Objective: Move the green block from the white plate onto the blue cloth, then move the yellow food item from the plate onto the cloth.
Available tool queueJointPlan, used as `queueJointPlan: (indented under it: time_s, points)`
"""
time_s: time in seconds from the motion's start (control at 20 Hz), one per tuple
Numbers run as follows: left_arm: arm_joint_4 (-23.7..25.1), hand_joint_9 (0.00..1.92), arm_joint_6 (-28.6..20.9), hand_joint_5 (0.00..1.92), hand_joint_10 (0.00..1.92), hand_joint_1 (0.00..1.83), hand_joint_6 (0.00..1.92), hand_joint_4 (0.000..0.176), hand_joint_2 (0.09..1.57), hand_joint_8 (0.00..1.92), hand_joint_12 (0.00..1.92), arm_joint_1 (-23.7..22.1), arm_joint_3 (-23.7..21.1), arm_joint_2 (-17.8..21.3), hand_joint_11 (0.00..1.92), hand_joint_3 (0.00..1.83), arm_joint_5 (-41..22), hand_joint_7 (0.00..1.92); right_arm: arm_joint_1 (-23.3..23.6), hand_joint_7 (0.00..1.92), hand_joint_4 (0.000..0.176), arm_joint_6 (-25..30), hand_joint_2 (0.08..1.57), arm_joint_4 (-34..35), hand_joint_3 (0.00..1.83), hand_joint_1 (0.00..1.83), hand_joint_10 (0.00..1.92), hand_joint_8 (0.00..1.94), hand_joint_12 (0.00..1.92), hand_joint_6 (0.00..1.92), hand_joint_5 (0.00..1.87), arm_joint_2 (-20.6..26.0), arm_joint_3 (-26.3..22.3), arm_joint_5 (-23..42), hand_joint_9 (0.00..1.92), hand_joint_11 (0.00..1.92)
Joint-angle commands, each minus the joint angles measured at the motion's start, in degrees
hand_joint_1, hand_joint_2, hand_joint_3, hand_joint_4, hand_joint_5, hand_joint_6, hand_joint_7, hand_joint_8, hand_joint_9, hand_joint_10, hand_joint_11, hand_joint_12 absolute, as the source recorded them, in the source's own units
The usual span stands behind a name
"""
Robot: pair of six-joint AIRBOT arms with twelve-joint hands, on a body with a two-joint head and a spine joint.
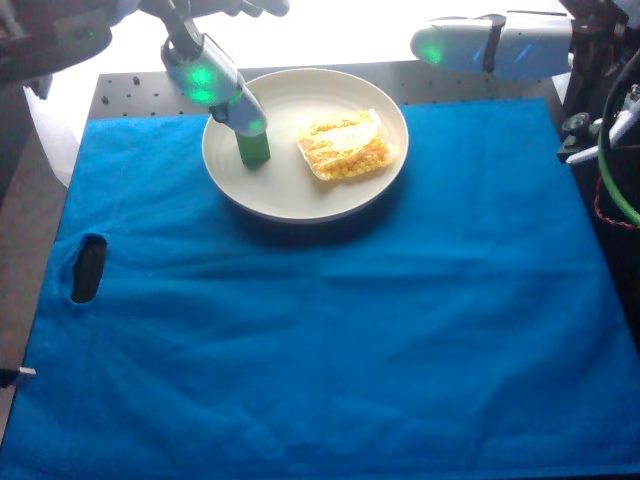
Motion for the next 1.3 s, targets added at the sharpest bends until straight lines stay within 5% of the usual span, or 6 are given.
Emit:
queueJointPlan:
  time_s: [0.0,0.05,0.15,0.5,0.95,1.25]
  points:
    - [0.4,0.59,0.1,0.36,0.01,0.72,0.0,0.008,0.78,0.01,0.08,-0.3,0.4,-0.4,0.55,0.0,-2.4,0.5,0.8,0.19,0.062,0.3,0.72,0.6,0.0,0.52,0.0,0.0,0.54,0.0,0.12,-0.2,0.3,7.0,0.14,0.0]
    - [0.4,0.59,0.1,0.33,0.01,0.73,0.0,0.027,0.77,0.01,0.08,-0.1,0.9,-0.9,0.55,0.0,-2.1,0.5,0.8,0.18,0.072,0.3,0.72,0.5,0.0,0.53,0.0,0.0,0.55,0.0,0.13,-0.2,0.3,7.0,0.14,0.0]
    - [0.5,0.57,0.1,0.24,0.0,0.75,0.0,0.029,0.77,0.01,0.07,0.4,1.8,-1.9,0.53,0.0,-1.1,0.5,0.8,0.21,0.057,0.3,0.74,0.4,0.0,0.53,0.01,0.0,0.74,0.0,0.12,-0.3,0.3,7.0,0.19,0.0]
    - [0.5,0.63,0.1,0.36,0.01,0.75,0.01,0.0,0.8,0.01,0.08,2.1,4.1,-4.1,0.59,0.0,0.6,0.53,0.8,0.29,0.045,0.3,0.73,-0.1,0.0,0.51,0.01,0.01,0.88,0.0,0.14,-0.5,0.3,6.8,0.26,0.0]
    - [0.3,0.68,0.1,0.53,0.02,0.81,0.01,0.0,0.9,0.02,0.14,3.3,5.6,-6.1,0.69,0.01,0.7,0.62,0.8,0.31,0.046,0.3,0.73,-0.2,0.0,0.5,0.01,0.0,0.88,0.0,0.15,-0.6,0.3,6.8,0.26,0.0]
    - [-3.8,0.95,0.0,0.94,0.07,1.0,0.0,0.0,0.95,0.0,0.54,4.4,7.4,-6.8,0.82,0.0,-1.0,0.86,0.8,0.32,0.052,0.3,0.76,-0.4,0.0,0.53,0.0,0.0,0.96,0.0,0.15,-0.7,0.3,6.8,0.27,0.0]
